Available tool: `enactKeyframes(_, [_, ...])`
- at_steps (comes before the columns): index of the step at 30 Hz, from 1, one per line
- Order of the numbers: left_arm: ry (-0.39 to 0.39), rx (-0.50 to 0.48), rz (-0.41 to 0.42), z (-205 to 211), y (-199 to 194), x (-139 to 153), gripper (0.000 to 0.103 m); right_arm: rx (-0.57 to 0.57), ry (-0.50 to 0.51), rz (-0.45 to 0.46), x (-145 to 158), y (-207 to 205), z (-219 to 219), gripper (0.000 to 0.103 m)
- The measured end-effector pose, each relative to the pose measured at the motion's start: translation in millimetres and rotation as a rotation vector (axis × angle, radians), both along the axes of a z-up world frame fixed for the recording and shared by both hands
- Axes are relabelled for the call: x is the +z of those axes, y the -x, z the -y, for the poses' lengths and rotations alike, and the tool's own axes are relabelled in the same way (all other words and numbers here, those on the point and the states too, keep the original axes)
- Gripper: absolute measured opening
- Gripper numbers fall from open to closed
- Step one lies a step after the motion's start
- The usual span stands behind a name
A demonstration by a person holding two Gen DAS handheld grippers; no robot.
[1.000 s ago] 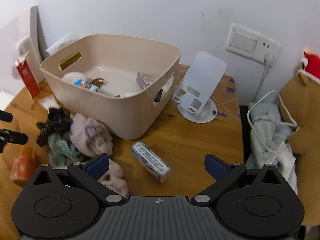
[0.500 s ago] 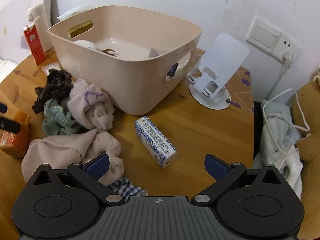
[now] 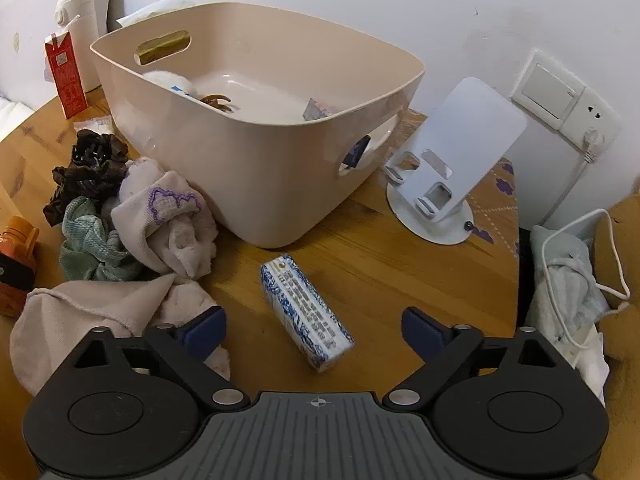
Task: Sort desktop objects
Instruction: 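Grasp the orange vitamin bottle with the left tool while the right tool grasps the blue-white milk stick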
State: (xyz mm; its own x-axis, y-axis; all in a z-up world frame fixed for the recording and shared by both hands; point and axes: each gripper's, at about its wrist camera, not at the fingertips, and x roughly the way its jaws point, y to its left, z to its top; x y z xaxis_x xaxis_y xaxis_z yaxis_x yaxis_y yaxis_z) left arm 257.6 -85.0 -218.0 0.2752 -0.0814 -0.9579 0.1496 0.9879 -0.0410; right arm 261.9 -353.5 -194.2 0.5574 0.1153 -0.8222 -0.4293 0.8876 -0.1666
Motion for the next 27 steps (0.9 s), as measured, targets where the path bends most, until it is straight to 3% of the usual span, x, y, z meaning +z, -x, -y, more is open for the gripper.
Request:
enactKeyframes(3, [0.001,-0.02,0.003,0.9,0.2,-1.2,0.076,0.018,0.01,-0.005,-3.4,-2.5,-2.3,0.084])
enactKeyframes(7, [0.014,-0.03,-0.014,1.5,-0.5,-3.0,0.061,0.033,0.007,-0.023,-6.1,-4.1,-3.1,0.065])
enactKeyframes(12, [0.019,-0.048,-0.007,-0.2,2.1,-2.0,0.06,0.042,-0.006,-0.049,-8.6,-3.8,-1.5,0.045])
enactKeyframes(16, [0.029,-0.042,-0.007,-3.1,5.0,-2.0,0.06,0.043,-0.006,-0.058,-9.0,-1.5,0.4,0.021])
enactKeyframes(27, [0.042,-0.068,0.023,-16.1,14.7,4.9,0.058,0.042,-0.024,-0.029,6.8,18.2,8.2,0.019])
